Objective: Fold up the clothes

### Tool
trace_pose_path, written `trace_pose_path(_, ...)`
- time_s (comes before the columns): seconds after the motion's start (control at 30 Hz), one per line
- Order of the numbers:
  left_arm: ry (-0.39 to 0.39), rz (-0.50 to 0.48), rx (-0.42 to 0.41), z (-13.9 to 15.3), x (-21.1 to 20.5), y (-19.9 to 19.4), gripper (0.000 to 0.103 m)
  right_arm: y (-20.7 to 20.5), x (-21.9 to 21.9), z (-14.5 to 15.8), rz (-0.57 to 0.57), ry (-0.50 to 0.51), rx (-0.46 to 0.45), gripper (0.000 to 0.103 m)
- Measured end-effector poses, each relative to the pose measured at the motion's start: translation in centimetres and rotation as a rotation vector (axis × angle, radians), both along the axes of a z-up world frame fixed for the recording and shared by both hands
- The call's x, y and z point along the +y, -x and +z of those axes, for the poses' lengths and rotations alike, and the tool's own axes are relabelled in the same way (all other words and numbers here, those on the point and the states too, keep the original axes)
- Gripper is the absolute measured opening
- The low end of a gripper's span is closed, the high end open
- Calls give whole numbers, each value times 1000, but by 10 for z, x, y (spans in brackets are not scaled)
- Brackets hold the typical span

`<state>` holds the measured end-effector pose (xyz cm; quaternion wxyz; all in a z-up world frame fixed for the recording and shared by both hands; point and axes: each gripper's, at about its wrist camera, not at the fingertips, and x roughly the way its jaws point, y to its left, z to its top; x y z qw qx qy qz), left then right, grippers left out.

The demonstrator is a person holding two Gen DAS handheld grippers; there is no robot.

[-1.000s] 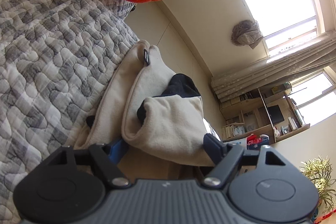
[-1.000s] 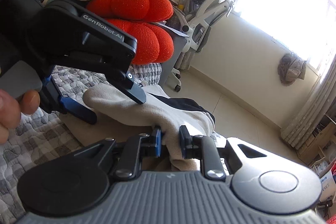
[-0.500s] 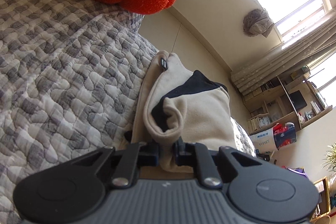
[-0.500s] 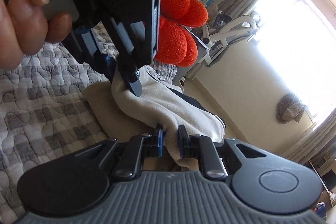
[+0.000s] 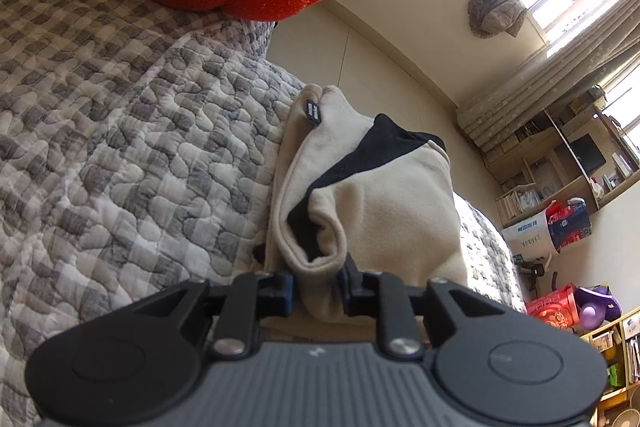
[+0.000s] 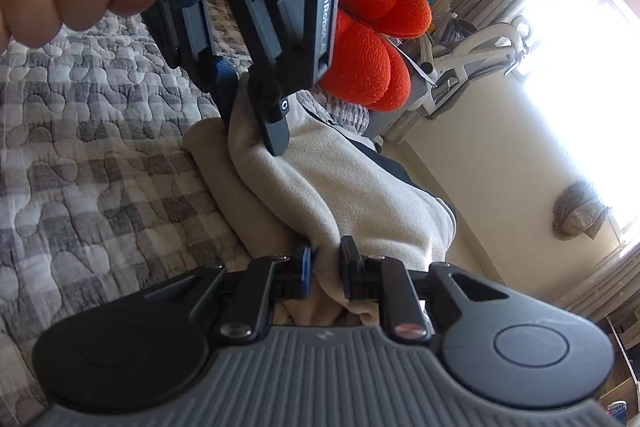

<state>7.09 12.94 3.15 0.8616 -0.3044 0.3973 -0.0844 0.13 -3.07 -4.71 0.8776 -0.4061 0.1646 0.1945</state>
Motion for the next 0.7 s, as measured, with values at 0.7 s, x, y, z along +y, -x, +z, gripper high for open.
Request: trace_pose_path(0.7,-50,-103,-199,22,-14,14,21,-7,-25,16,44,-68,54,18)
